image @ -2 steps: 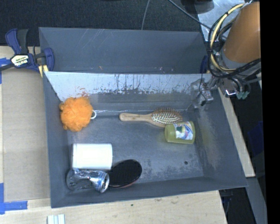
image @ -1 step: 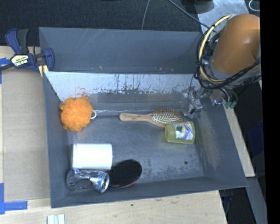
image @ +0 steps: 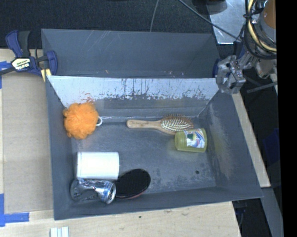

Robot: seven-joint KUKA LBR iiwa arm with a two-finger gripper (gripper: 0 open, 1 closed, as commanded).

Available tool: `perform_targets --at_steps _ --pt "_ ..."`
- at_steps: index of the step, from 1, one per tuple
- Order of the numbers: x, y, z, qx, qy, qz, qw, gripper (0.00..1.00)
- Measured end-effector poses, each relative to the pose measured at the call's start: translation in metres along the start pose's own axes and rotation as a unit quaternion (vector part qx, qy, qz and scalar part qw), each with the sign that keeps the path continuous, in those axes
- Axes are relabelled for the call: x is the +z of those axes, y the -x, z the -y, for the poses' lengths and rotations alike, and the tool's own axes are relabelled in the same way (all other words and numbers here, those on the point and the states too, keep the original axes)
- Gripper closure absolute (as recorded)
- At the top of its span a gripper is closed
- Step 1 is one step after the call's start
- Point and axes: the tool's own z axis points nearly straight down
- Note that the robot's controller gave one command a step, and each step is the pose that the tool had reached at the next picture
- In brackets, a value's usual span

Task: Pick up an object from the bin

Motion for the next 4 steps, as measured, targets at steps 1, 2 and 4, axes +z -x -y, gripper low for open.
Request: perform_targets --at_steps 1,2,4 --pt "0.103 -0.027 0.033 -0.099 0.001 -0.001 0.9951 1.0" --pt "0.198 -0.031 -0.065 -0.197 0.003 -0.0018 0.9804 1.0" --pt "0.199 -0.003 -0.042 -0.212 -0.001 0.0043 0.9772 0.0"
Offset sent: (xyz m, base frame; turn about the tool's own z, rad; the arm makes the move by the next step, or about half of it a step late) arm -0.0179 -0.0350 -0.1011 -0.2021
